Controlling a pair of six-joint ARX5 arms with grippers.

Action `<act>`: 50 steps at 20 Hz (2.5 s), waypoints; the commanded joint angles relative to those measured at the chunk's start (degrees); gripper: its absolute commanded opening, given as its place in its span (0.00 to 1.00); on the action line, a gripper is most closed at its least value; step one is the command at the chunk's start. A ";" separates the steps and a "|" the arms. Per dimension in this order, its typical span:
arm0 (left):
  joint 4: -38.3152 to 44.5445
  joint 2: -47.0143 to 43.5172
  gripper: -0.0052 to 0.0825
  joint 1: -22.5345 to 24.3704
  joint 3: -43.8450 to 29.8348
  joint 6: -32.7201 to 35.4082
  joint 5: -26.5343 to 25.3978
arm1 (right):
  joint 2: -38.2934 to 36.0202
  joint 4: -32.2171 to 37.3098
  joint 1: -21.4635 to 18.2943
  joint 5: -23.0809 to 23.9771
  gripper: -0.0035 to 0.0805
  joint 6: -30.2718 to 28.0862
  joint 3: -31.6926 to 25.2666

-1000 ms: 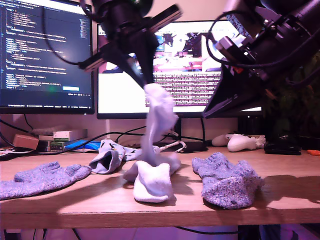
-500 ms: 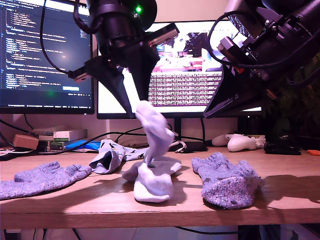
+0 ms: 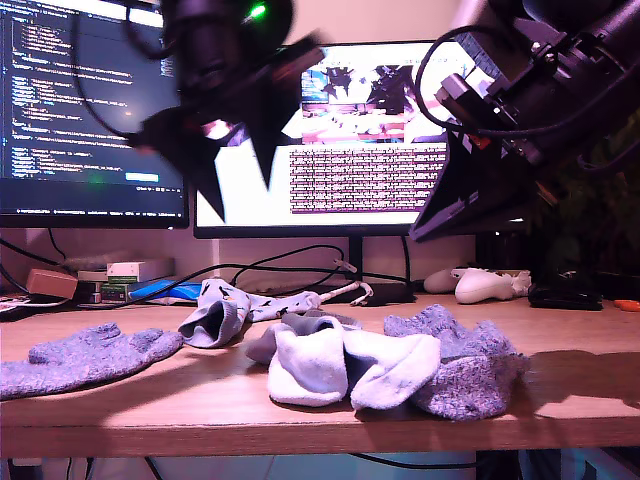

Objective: Pair up the socks based on colour and pattern, by placing them on top of one another

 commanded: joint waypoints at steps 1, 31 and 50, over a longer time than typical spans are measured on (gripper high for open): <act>0.42 -1.84 0.06 0.48 -0.61 2.23 -3.21 | 0.04 0.20 -0.07 -0.90 0.03 1.79 -0.09; 34.93 -36.09 0.03 25.05 -52.22 9.86 5.57 | 38.25 -34.03 -0.70 4.20 0.31 -2.69 45.42; 36.20 -36.04 0.03 25.68 -52.22 9.86 5.64 | 49.33 -37.44 0.81 4.76 0.33 -6.67 55.12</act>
